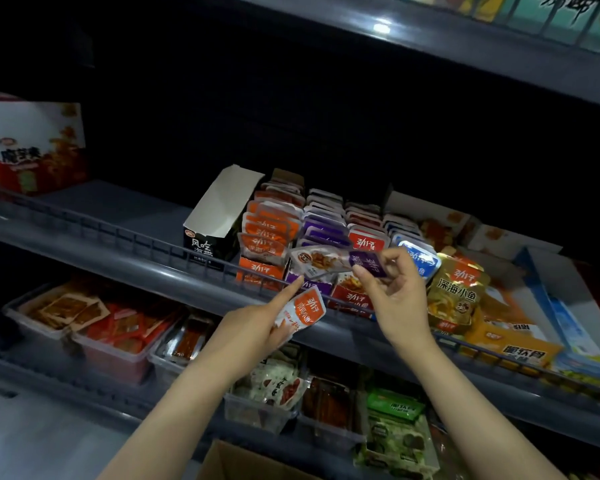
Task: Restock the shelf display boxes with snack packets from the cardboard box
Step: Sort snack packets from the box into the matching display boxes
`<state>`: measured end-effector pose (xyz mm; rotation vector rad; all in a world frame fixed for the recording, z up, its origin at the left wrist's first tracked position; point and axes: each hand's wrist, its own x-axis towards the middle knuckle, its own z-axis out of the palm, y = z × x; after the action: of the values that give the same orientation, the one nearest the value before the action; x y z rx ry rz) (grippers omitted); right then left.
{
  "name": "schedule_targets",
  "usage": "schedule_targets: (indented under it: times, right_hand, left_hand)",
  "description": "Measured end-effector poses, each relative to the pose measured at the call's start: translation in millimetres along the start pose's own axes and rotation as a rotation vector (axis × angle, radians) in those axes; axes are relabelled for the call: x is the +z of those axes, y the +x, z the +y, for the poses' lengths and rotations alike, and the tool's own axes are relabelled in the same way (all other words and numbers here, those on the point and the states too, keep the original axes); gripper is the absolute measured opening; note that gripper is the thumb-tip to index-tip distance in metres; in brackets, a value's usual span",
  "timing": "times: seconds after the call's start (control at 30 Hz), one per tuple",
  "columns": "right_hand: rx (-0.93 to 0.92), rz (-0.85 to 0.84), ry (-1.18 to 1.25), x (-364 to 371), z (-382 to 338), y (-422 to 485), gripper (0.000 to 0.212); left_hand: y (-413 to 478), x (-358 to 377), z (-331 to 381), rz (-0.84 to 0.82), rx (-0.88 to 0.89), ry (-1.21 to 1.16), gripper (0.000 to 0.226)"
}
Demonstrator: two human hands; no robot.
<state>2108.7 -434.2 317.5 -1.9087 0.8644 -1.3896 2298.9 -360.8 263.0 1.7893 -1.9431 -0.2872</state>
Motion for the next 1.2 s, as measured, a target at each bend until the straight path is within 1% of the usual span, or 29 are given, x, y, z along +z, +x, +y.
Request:
schedule_targets:
  times: [0.1, 0.2, 0.3, 0.43, 0.6, 0.67, 0.9, 1.1, 1.2]
  right_hand:
    - [0.008, -0.02, 0.0, 0, 6, -2, 0.017]
    - [0.02, -0.042, -0.012, 0, 11, -4, 0.018]
    - [0.014, -0.066, -0.018, 1, 11, -4, 0.023]
    - [-0.031, -0.041, -0.092, 0, 4, -2, 0.032]
    - [0.023, -0.028, -0.05, 0, 6, -1, 0.021]
    - [0.014, -0.02, -0.071, 0, 6, -1, 0.022]
    - [0.009, -0.039, -0.103, 0, 7, 4, 0.03]
    - [0.0, -0.147, -0.289, -6, 7, 9, 0.038]
    - [-0.06, -0.215, -0.411, -14, 3, 11, 0.034]
  left_hand:
    - [5, -1, 4, -0.009, -0.039, 0.023, 0.082]
    - [8, 0, 8, -0.06, -0.057, 0.014, 0.087]
    - [13, -1, 6, -0.111, -0.07, -0.005, 0.094]
    - [16, -4, 4, -0.154, -0.072, -0.032, 0.099]
    - [23, -7, 2, -0.161, -0.06, -0.098, 0.101]
    - [27, -8, 1, -0.145, -0.051, -0.093, 0.102]
    - [37, -9, 4, -0.081, 0.006, 0.003, 0.093]
    - [36, -12, 0, -0.04, 0.035, -0.033, 0.081]
    - [33, -15, -3, -0.051, 0.033, -0.069, 0.079]
